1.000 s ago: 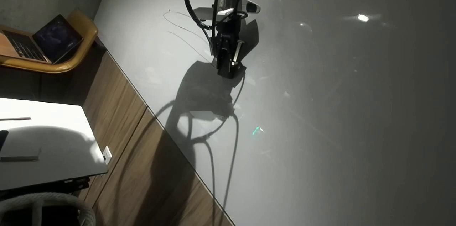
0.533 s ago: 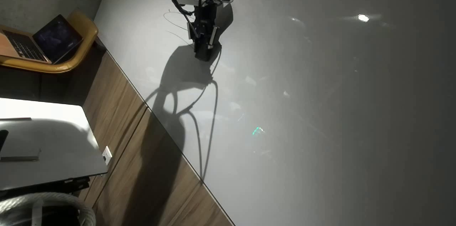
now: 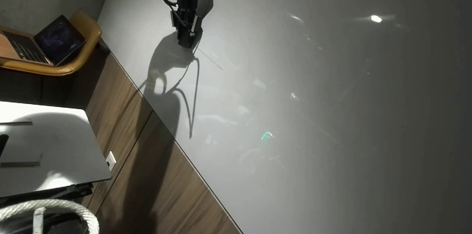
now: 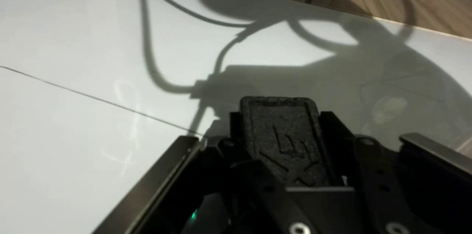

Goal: Erase the drawings on the whiteboard

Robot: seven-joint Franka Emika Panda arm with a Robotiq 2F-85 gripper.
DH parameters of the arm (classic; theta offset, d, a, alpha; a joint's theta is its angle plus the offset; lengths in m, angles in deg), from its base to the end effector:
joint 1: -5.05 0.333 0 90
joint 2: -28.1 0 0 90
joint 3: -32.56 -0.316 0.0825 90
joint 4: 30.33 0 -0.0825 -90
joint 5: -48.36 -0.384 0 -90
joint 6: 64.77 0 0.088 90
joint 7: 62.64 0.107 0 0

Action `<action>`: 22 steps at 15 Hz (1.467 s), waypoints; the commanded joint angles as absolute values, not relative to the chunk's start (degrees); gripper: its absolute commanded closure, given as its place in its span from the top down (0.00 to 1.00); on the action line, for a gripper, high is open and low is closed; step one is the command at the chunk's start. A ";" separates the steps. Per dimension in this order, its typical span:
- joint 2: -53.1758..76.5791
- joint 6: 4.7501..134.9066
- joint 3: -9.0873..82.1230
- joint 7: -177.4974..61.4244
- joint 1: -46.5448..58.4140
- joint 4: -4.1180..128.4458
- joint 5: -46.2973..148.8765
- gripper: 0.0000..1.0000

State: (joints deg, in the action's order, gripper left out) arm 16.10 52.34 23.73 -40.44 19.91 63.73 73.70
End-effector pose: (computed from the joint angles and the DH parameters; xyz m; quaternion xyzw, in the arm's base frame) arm 0.6043 0.2306 0.5157 0.9732 0.0900 0.1620 0.1363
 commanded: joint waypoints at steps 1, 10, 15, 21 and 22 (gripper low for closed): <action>7.47 51.00 22.94 -39.55 24.34 50.60 77.01 0.29; -2.73 42.34 24.19 -40.63 32.10 33.58 76.98 0.29; -6.02 39.40 24.57 -40.42 34.56 28.34 76.52 0.29; -6.82 42.19 23.67 -38.34 36.34 31.18 78.31 0.29; -6.92 42.83 23.64 -38.21 36.52 31.83 78.40 0.29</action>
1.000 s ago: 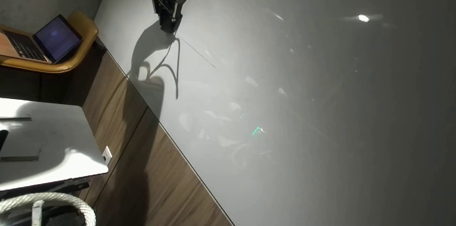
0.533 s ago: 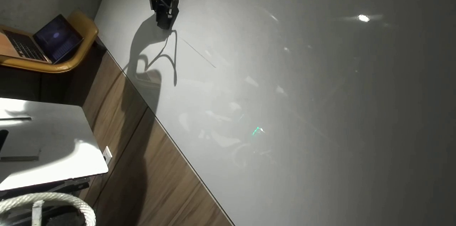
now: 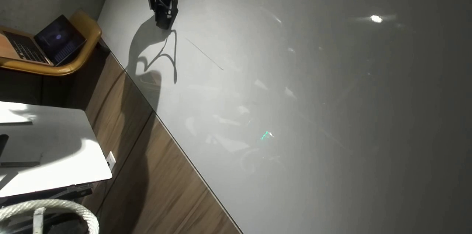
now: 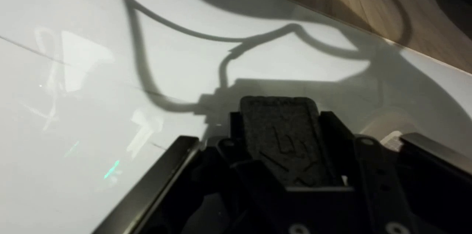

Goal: Erase the drawings on the whiteboard

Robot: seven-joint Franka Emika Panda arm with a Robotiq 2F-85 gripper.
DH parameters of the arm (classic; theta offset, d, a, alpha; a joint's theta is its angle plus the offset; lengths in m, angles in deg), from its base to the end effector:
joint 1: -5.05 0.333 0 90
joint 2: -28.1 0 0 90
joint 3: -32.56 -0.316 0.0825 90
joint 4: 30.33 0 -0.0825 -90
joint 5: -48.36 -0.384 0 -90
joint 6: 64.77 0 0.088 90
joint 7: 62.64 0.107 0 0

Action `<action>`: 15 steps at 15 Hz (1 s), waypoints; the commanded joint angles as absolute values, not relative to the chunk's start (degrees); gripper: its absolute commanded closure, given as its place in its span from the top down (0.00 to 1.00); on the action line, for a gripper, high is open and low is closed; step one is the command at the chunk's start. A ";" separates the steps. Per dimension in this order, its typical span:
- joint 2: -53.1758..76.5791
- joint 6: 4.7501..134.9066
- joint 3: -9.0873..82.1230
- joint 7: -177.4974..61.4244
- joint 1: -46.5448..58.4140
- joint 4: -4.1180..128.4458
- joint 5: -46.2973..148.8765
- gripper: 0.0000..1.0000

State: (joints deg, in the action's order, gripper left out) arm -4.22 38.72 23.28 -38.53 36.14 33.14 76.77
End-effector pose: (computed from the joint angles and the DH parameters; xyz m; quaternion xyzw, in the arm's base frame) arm 0.6031 0.4160 0.5153 0.9636 0.1632 0.1640 0.1341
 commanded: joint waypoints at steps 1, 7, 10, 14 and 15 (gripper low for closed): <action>-6.86 43.36 23.71 -38.12 36.75 32.58 78.80 0.29; 0.37 47.06 25.45 -39.86 34.76 43.71 85.07 0.29; 6.08 48.81 26.85 -39.30 32.51 50.95 86.26 0.29; 13.72 51.43 29.28 -37.62 29.35 60.95 86.88 0.29; 15.32 51.97 28.70 -37.20 27.39 62.93 87.63 0.29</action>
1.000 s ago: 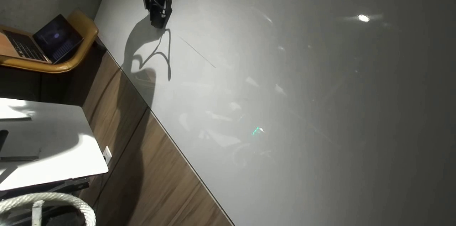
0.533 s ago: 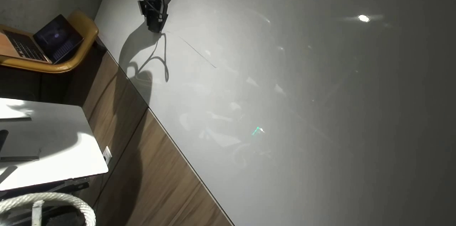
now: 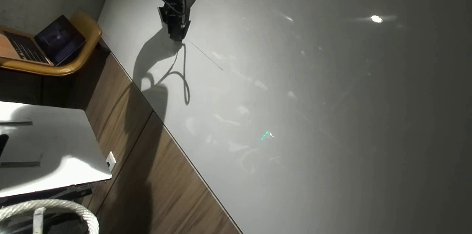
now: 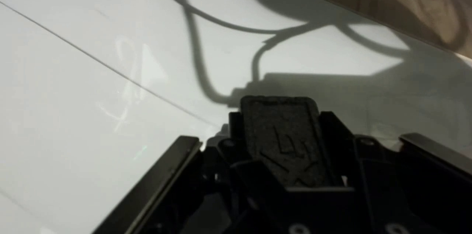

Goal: Erase the drawings on the whiteboard

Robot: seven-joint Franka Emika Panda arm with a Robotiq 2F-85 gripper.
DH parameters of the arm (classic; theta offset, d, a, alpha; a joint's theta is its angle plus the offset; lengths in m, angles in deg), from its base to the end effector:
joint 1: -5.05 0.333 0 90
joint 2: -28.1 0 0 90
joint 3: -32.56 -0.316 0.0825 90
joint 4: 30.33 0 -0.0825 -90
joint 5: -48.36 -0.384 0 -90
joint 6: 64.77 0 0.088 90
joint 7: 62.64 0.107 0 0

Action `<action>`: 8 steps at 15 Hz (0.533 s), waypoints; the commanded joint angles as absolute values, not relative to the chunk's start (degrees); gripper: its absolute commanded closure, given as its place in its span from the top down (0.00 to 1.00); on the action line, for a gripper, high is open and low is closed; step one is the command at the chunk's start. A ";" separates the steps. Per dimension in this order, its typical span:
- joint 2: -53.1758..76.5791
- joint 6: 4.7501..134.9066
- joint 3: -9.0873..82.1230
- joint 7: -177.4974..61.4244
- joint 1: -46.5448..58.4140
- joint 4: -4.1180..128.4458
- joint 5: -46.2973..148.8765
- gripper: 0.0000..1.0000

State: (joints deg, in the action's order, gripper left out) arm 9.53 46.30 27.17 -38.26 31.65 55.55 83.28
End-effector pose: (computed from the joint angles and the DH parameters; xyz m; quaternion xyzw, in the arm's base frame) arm 0.5965 0.3166 0.5057 0.9487 0.1514 0.1780 0.2128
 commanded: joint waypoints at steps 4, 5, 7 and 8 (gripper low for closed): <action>22.50 57.11 29.57 -35.62 21.01 72.83 90.06 0.29; 24.06 58.76 29.93 -35.38 19.17 75.17 90.50 0.29; 26.68 62.34 31.00 -35.23 15.46 79.37 91.33 0.29; 27.69 64.42 31.66 -35.26 13.59 81.24 91.79 0.29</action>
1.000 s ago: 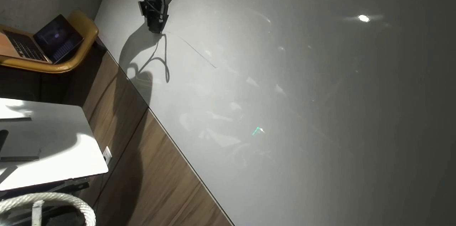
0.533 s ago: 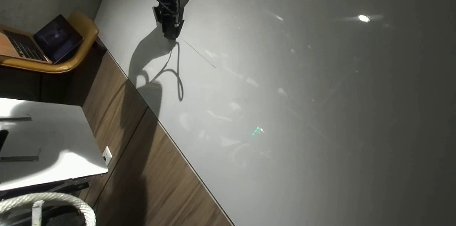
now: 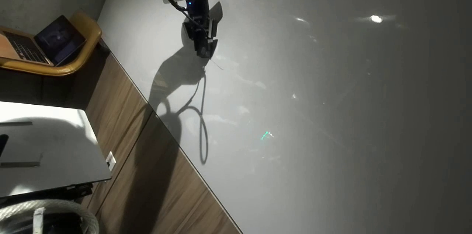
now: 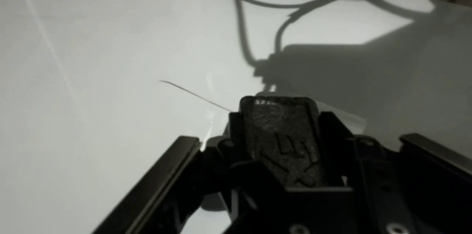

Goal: Erase the drawings on the whiteboard

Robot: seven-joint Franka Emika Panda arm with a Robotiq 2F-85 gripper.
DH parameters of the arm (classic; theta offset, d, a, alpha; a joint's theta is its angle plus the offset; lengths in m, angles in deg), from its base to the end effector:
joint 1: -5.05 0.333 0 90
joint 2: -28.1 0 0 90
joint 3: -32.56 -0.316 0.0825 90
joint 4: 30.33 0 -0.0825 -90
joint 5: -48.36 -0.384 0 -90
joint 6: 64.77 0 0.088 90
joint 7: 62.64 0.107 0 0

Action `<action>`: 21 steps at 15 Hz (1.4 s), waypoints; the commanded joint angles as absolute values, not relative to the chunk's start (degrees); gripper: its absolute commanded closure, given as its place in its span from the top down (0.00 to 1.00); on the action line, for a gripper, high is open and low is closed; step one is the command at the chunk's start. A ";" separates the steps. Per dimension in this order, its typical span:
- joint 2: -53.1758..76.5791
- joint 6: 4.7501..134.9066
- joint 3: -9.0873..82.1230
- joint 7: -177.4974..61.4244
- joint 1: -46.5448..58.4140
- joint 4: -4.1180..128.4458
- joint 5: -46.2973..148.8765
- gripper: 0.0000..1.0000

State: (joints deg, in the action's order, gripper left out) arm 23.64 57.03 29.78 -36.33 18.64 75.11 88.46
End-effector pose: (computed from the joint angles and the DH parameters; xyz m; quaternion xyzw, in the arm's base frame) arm 0.5914 0.1430 0.5117 0.9443 0.0677 0.2026 0.2502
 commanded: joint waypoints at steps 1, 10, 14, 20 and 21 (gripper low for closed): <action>28.41 66.15 32.26 -35.24 11.89 82.62 92.11 0.29; 29.97 74.62 34.08 -34.62 4.30 88.08 92.91 0.29; 32.05 72.06 30.77 -34.72 7.11 90.10 89.98 0.29; 36.80 65.07 27.34 -41.17 9.76 98.77 79.08 0.29; 37.58 63.76 27.49 -43.31 9.77 100.85 75.81 0.29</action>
State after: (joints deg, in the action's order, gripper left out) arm 33.56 66.96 27.50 -37.83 9.87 94.70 82.51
